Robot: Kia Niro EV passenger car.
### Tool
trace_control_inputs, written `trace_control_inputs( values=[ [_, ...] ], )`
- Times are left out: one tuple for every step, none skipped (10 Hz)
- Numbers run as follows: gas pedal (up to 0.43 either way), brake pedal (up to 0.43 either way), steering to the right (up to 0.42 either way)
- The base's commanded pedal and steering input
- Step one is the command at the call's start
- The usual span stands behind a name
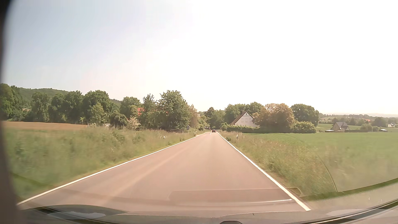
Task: Follow the waypoints while adhering to traffic rules and regulations
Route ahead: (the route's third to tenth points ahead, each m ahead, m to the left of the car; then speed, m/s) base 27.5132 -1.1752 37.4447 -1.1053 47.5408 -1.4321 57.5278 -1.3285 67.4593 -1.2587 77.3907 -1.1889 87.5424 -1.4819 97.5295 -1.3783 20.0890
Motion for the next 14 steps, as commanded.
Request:
trace_control_inputs(
  values=[
    [0.067,0.0,0.001],
    [0.028,0.0,0.001],
    [0.0,0.0,0.001],
    [0.0,0.0,0.001],
    [0.0,0.0,0.001],
    [0.0,0.0,0.001],
    [0.0,0.0,0.001],
    [0.0,0.0,0.001],
    [0.0,0.0,0.001],
    [0.0,0.0,0.001],
    [0.0,0.0,0.001],
    [0.0,0.0,0.001],
    [0.0,0.0,0.0],
    [0.0,0.0,0.001]
  ],
)
